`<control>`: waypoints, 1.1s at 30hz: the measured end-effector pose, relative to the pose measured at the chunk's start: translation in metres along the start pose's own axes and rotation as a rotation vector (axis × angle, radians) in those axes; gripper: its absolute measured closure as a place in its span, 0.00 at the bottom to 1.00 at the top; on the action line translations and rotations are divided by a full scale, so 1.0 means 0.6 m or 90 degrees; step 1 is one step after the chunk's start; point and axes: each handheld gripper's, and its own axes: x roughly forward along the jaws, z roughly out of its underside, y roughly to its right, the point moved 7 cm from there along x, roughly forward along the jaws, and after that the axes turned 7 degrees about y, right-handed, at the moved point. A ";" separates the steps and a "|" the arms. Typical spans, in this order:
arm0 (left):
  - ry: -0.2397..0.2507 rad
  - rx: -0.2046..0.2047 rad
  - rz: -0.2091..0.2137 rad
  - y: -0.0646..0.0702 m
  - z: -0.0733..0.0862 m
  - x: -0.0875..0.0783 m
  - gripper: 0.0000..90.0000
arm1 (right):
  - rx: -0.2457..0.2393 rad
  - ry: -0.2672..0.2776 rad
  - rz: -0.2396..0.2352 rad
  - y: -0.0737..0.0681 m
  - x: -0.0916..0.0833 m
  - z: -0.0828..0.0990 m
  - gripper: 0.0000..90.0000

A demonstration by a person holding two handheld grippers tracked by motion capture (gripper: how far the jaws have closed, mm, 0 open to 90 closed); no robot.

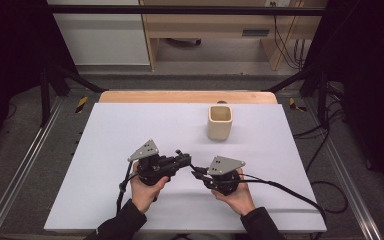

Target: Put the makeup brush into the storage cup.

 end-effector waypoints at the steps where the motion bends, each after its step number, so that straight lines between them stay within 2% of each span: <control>1: -0.001 0.001 0.002 0.001 0.000 0.000 0.92 | -0.001 -0.001 0.000 0.000 0.001 0.000 0.92; 7: -0.004 0.009 0.002 0.007 0.001 0.000 0.93 | 0.000 -0.004 -0.001 -0.002 0.002 0.002 0.92; 9: -0.006 0.013 -0.002 0.007 0.000 0.000 0.93 | 0.001 -0.004 0.000 -0.002 0.002 0.002 0.89; 12: -0.011 0.017 -0.018 0.005 -0.001 -0.001 0.93 | 0.000 -0.005 0.019 0.001 0.002 0.001 0.72; 14: -0.014 0.020 -0.024 0.004 0.000 -0.001 0.93 | 0.003 -0.004 0.042 0.005 0.002 -0.002 0.57; 17: -0.020 0.025 -0.033 0.004 0.003 0.001 0.93 | 0.010 0.011 0.058 0.006 0.000 -0.009 0.48; 21: -0.026 0.028 -0.037 0.006 0.007 0.004 0.93 | 0.014 0.022 0.058 0.002 -0.003 -0.019 0.51; 33: -0.033 0.033 -0.033 0.014 0.012 0.009 0.93 | 0.017 0.022 0.042 -0.008 -0.005 -0.025 0.80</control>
